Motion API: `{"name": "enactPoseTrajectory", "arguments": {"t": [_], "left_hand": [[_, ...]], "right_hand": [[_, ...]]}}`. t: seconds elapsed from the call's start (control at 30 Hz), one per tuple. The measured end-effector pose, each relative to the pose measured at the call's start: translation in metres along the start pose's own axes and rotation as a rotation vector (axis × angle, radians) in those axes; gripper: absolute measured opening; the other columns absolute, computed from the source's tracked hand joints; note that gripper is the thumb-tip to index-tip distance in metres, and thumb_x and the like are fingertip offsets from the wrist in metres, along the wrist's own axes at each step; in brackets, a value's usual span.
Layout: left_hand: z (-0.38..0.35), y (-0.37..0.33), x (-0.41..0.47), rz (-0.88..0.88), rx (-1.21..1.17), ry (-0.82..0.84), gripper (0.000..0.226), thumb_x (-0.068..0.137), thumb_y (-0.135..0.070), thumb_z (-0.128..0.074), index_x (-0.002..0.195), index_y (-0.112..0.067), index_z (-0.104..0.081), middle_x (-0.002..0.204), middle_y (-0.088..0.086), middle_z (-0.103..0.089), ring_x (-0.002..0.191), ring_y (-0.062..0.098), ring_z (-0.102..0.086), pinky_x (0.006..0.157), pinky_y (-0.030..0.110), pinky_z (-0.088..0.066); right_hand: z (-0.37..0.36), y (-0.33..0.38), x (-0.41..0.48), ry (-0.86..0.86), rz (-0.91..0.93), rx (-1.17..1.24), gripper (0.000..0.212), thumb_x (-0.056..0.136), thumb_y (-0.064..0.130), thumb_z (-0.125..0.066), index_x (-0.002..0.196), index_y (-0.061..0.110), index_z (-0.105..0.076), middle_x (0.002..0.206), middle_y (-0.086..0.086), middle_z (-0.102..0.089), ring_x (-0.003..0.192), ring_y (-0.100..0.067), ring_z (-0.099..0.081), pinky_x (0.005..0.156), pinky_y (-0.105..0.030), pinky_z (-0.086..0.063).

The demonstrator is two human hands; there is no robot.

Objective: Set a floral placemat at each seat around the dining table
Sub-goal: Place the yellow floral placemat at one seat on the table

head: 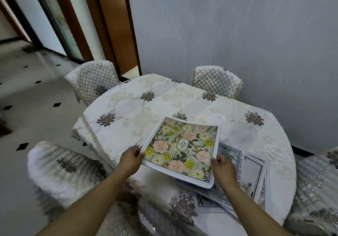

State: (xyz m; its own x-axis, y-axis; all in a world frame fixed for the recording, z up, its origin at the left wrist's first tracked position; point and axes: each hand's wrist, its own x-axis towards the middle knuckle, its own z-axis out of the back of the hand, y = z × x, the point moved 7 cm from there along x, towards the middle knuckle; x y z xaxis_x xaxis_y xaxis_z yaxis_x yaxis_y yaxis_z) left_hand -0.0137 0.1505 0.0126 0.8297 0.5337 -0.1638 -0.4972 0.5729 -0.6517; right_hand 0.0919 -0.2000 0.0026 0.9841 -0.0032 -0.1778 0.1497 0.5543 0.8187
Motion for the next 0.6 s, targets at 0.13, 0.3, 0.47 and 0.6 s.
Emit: {"name": "enactPoseTrajectory", "arguments": {"t": [0.13, 0.3, 0.47, 0.6], "left_hand": [[0.077, 0.053, -0.029, -0.024, -0.137, -0.071, 0.026, 0.09, -0.025, -0.062, 0.069, -0.021, -0.047, 0.062, -0.003, -0.046, 0.06, 0.016, -0.046, 0.054, 0.029, -0.034], [0.176, 0.125, -0.066, -0.013, -0.255, -0.086, 0.022, 0.091, -0.024, -0.062, 0.08, -0.007, -0.054, 0.069, 0.007, -0.05, 0.066, 0.022, -0.05, 0.059, 0.032, -0.041], [0.256, 0.174, -0.068, -0.025, -0.291, -0.123, 0.022, 0.092, -0.021, -0.061, 0.072, -0.02, -0.051, 0.068, 0.0, -0.056, 0.061, 0.018, -0.055, 0.041, 0.026, -0.045], [0.3, 0.2, -0.041, -0.043, -0.315, -0.146, 0.022, 0.092, -0.02, -0.061, 0.072, -0.019, -0.052, 0.067, -0.005, -0.058, 0.061, 0.014, -0.054, 0.042, 0.021, -0.041]], "right_hand": [[-0.045, 0.056, -0.054, -0.024, 0.083, -0.04, 0.033, 0.095, 0.02, -0.053, 0.063, 0.016, -0.045, 0.06, -0.005, -0.052, 0.053, -0.017, -0.046, 0.048, -0.026, -0.029], [-0.103, 0.134, -0.132, -0.074, 0.207, -0.096, 0.04, 0.095, 0.018, -0.052, 0.061, 0.014, -0.031, 0.057, -0.006, -0.033, 0.051, -0.022, -0.031, 0.051, -0.033, -0.021], [-0.158, 0.195, -0.176, -0.077, 0.244, -0.171, 0.038, 0.094, 0.019, -0.05, 0.062, 0.013, -0.031, 0.058, -0.009, -0.033, 0.052, -0.023, -0.033, 0.051, -0.035, -0.019], [-0.197, 0.238, -0.179, -0.101, 0.269, -0.203, 0.038, 0.094, 0.019, -0.051, 0.061, 0.012, -0.031, 0.056, -0.007, -0.034, 0.051, -0.021, -0.034, 0.05, -0.034, -0.021]]}}
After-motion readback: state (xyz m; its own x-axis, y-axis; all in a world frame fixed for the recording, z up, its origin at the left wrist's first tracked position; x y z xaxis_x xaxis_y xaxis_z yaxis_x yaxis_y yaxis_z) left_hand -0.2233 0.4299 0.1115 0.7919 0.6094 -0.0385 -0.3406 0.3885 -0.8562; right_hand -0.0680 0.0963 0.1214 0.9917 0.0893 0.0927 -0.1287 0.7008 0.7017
